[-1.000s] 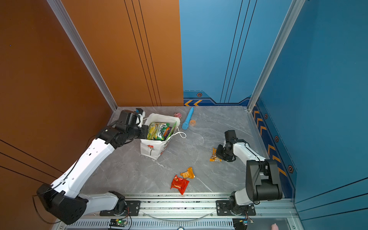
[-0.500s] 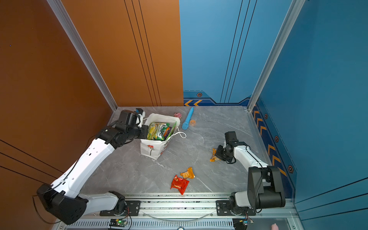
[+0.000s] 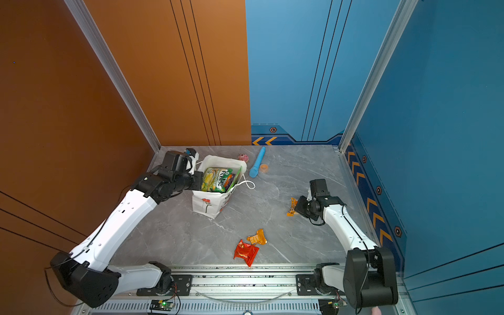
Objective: Place the snacks into the paper bag
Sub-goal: 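Lift the rice cracker pack and carry it toward the paper bag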
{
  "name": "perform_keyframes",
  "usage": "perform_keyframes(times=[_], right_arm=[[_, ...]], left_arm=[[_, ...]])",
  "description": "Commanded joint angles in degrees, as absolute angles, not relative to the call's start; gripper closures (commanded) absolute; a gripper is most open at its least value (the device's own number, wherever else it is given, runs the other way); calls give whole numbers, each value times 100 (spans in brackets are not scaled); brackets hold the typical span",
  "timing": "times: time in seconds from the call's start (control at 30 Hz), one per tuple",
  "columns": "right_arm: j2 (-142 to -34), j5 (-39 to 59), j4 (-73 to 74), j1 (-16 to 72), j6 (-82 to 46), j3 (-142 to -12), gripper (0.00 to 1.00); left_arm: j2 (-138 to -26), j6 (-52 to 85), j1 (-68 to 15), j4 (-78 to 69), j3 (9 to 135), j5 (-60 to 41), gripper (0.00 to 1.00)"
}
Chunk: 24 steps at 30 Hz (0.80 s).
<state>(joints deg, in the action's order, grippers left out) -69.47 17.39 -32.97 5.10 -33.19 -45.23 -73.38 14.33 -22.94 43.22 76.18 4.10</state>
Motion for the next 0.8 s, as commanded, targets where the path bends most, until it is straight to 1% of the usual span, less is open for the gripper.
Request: perform_keyframes(times=[0.0, 0.17, 0.33, 0.6, 0.77], right_arm=[[-6453, 1717, -3614, 676, -3553, -5021, 95], [-6075, 1579, -3744, 1019, -3789, -5698, 96], [-6069, 1321, -3686, 1528, -3960, -6463, 97], [-6591, 906, -3524, 2577, -4028, -7838, 98], [-7169, 678, -3426, 3273, -3942, -8521, 98]], left_arm=[[-7205, 1292, -2320, 3982, 7647, 439, 100], [-7215, 1292, -2321, 3981, 7647, 438, 100], [-7216, 1294, -2312, 3981, 7646, 428, 100], [-7232, 1300, -2323, 3979, 7656, 399, 100], [-7200, 1296, -2329, 3977, 7647, 421, 100]])
